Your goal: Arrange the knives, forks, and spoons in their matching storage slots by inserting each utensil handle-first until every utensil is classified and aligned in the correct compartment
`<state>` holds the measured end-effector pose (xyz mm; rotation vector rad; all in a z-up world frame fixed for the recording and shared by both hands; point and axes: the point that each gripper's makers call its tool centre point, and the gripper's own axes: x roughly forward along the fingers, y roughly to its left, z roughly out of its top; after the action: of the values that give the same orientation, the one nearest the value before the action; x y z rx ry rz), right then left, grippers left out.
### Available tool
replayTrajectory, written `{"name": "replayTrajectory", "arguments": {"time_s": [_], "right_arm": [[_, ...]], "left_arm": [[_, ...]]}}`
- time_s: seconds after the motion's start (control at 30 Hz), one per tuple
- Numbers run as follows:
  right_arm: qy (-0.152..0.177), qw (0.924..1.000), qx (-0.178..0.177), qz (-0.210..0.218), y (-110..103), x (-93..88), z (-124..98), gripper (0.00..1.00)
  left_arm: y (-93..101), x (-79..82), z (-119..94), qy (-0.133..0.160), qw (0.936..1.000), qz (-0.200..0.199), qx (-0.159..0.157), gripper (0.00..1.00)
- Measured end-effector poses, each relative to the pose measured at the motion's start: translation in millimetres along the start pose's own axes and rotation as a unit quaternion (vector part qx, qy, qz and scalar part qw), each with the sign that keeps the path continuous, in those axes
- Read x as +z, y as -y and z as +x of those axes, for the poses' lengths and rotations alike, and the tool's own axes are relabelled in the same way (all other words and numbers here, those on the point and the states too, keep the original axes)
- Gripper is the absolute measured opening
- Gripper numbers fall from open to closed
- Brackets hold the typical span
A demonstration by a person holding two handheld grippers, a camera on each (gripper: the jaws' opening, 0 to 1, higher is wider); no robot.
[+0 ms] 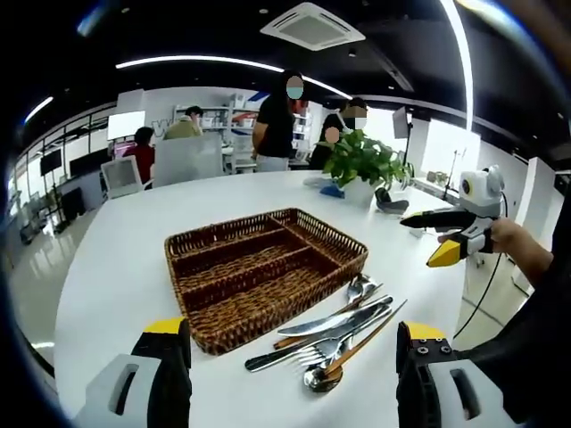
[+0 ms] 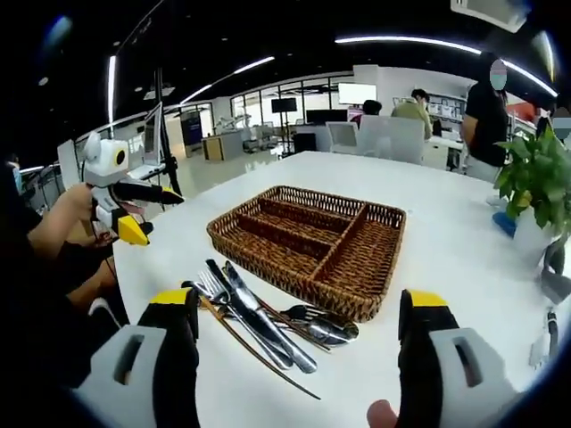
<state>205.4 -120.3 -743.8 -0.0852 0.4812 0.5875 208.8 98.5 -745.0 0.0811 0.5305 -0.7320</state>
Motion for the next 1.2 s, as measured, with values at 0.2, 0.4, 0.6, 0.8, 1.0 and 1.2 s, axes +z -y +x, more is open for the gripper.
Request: {"name": "replayTrajectory", "arguments": {"time_s": [0.2,0.4,0.6,0.8,1.0,1.2], "right_arm": [[-0.001,1.0,0.003,-0.002,-2.9,0.8,1.2,0.95],[0.0,1.0,0.003,-0.004,-4.3,2.4,0.7,0.95],[0.0,1.0,0.003,-0.005,-4.9,2.0,0.0,0.95],[-0.002,1.0,0.004,-0.007,-6.4,2.4,0.2,0.94],[-0.002,1.0,0.003,-0.006,-5.6,1.6,0.2,0.94],[0.0,1.0,0.005,-0.007,-7.0,3.0,0.2,0.94]], "left_arm": [[-0.4,-1.0,-1.0,-0.001,1.0,0.001,-0.001,1.0],[-0.3,-0.5,-3.5,0.001,1.0,0.0,0.001,1.0],[0.6,-0.7,-5.3,0.001,1.0,0.0,0.001,1.0],[3.5,0.4,-6.4,0.003,1.0,0.004,-0.003,1.0],[2.6,-1.5,-7.4,-0.001,1.0,0.003,-0.001,1.0],[2.7,-2.1,-8.3,0.001,1.0,0.0,0.0,1.0]]}}
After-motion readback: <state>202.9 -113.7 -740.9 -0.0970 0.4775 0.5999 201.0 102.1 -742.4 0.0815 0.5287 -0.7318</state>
